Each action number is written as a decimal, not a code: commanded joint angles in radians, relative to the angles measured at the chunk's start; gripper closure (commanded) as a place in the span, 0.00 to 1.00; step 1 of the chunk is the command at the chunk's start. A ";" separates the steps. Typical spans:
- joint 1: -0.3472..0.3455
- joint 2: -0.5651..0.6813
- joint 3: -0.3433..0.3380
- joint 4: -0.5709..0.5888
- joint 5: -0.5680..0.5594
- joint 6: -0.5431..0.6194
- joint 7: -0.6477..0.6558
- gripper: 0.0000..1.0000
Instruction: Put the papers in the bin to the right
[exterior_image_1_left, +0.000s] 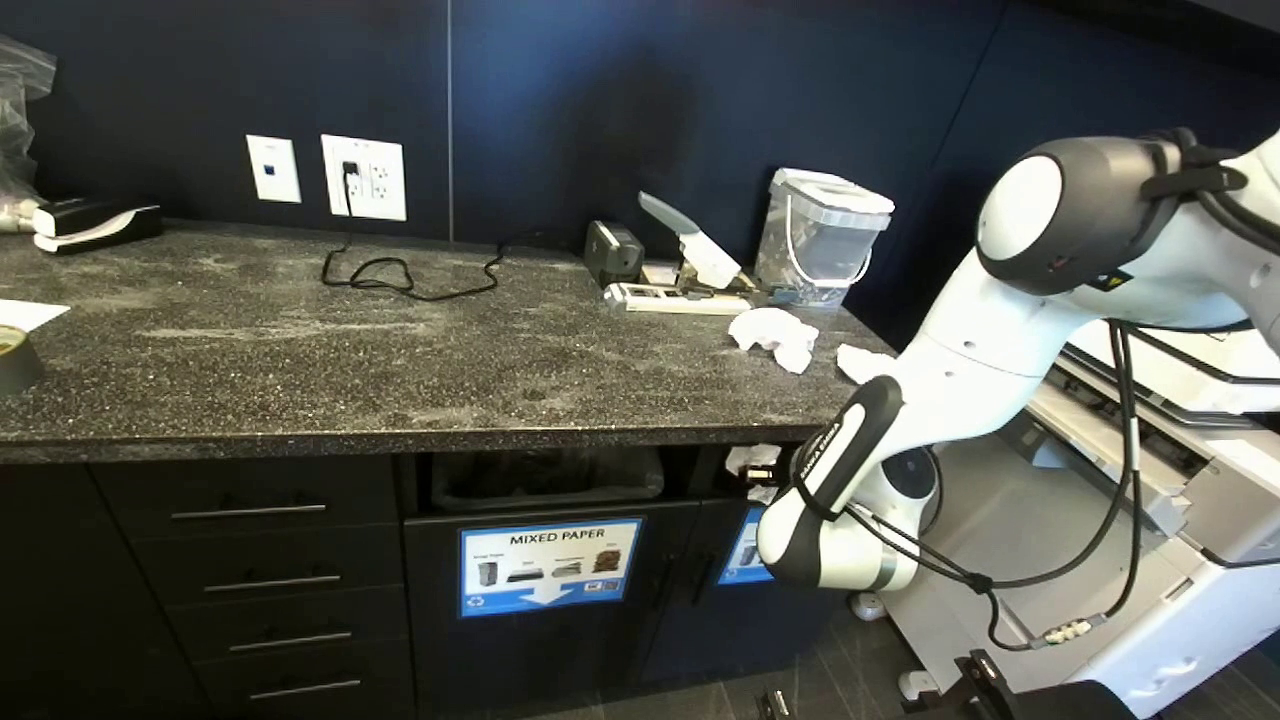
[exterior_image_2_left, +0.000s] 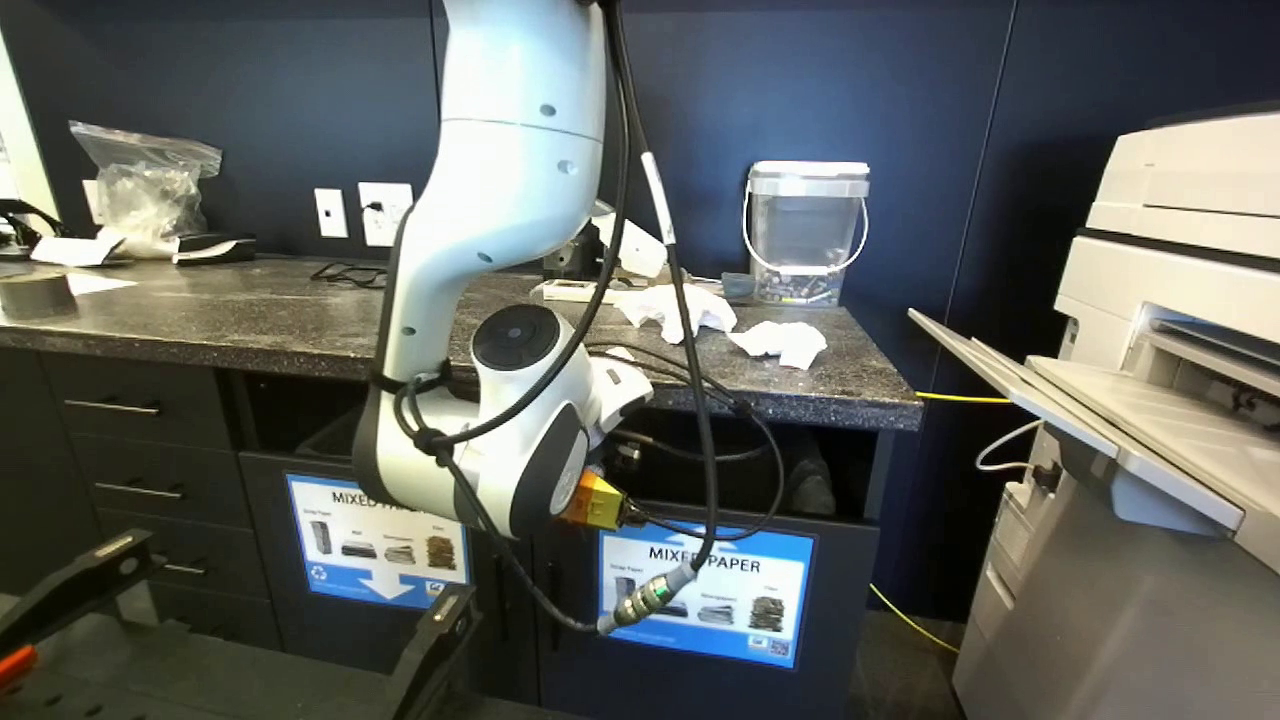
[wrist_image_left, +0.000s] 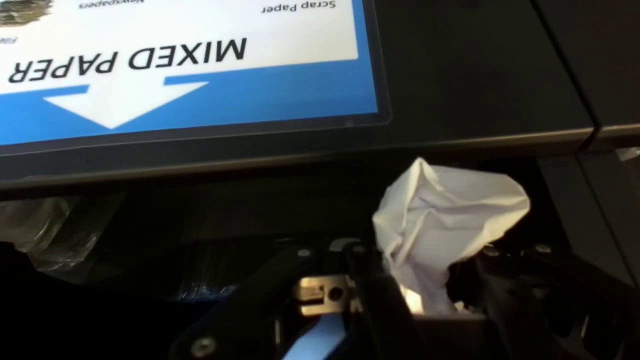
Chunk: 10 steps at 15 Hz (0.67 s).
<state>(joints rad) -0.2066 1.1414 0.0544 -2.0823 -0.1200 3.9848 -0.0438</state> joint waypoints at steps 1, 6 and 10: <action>0.043 0.087 -0.028 0.103 0.074 0.096 0.044 0.87; 0.055 0.170 -0.024 0.204 0.138 0.115 0.088 0.87; 0.079 0.217 -0.031 0.282 0.192 0.103 0.092 0.87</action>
<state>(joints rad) -0.1636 1.2989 0.0434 -1.8925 0.0237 4.0558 0.0245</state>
